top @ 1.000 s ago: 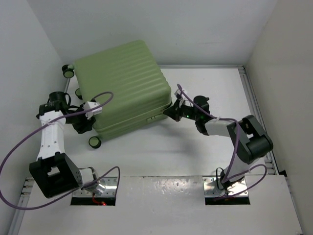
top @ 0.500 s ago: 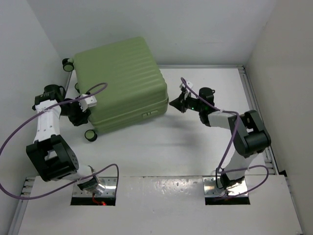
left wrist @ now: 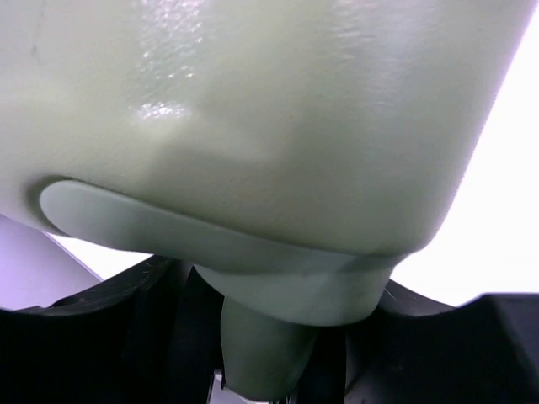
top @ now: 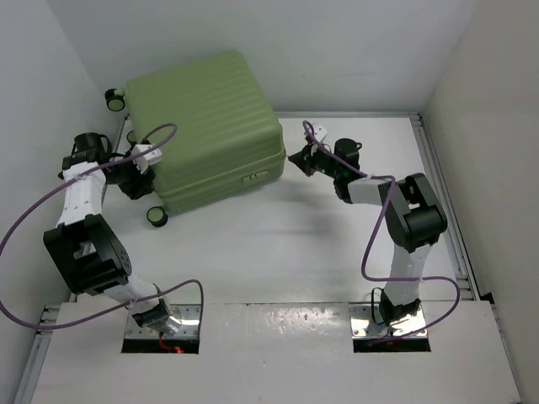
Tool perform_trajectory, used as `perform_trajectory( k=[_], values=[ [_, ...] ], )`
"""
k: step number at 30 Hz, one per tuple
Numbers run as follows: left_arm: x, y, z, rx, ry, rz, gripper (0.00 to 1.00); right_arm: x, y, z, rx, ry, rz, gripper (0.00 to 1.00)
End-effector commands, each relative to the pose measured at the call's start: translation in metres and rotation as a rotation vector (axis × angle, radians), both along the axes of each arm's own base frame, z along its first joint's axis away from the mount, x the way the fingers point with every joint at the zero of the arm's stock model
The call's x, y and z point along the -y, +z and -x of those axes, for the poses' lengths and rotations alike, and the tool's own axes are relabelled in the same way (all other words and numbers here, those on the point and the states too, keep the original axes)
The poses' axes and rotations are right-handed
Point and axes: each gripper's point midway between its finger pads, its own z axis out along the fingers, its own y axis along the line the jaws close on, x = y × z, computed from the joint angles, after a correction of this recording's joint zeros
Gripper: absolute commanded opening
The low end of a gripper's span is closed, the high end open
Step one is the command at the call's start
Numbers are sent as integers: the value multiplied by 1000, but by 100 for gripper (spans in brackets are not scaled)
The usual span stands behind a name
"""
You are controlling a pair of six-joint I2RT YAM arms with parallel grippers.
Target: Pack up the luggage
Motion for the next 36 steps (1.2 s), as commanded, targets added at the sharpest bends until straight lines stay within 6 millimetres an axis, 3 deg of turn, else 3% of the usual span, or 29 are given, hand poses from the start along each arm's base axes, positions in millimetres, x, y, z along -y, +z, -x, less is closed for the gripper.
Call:
perform_trajectory(
  k=[1,2,4,5,6,8,10,13,14,15,17,18,19,20,21,24,25,27,28,29,33,34,35,36],
  values=[
    [-115,-44,-16,-87,504,-191,0,112,1,-77,105,-451,113,0],
    [-118,-46,-22,-86,529,-176,0,112,7,-89,125,-457,106,0],
    [-125,-51,-26,-90,567,-185,0,119,-7,-100,108,-491,116,0],
    [-128,-48,-33,-67,580,-184,0,118,6,-111,139,-499,104,0],
    [-131,-52,-37,-75,591,-200,0,125,-6,-116,122,-515,111,0],
    [-135,-55,-43,-66,608,-204,0,125,7,-129,146,-526,84,0],
    [-134,-63,-50,-81,607,-194,0,124,0,-141,140,-522,70,0],
    [-130,-74,-60,-95,611,-185,0,112,1,-160,161,-482,25,0],
    [-127,-68,-66,-78,600,-188,0,108,-8,-163,161,-458,22,0],
    [-121,-73,-68,-89,594,-182,0,101,18,-178,221,-448,-2,0],
    [-114,-70,-75,-77,581,-159,0,93,-9,-186,185,-431,-28,0],
    [-112,-69,-77,-68,587,-144,0,89,16,-200,245,-430,-60,0],
    [-109,-69,-79,-64,575,-126,0,87,-12,-204,208,-427,-65,0],
    [-106,-69,-80,-64,578,-107,0,85,-14,-208,209,-423,-76,0],
    [-104,-65,-81,-53,570,-96,0,81,1,-216,255,-415,-99,0],
    [-96,-60,-83,-46,592,-36,0,69,-8,-234,254,-396,-169,0],
    [-94,-54,-86,-32,613,-6,0,65,11,-247,317,-388,-194,0],
    [-86,-49,-88,-25,620,46,0,54,-31,-251,270,-377,-179,0],
    [-82,-52,-87,-34,643,83,0,40,-1,-258,337,-357,-212,0],
    [-75,-47,-90,-27,639,104,0,36,-26,-258,311,-351,-203,0],
    [-57,-33,-95,-5,635,158,5,11,-13,-245,349,-291,-246,1],
    [-57,-28,-97,10,642,164,9,10,-29,-238,315,-289,-241,4],
    [-49,-27,-96,5,637,183,17,5,-10,-233,329,-279,-260,19],
    [-47,-10,-99,47,638,199,21,5,-11,-224,296,-277,-269,28]
  ],
)
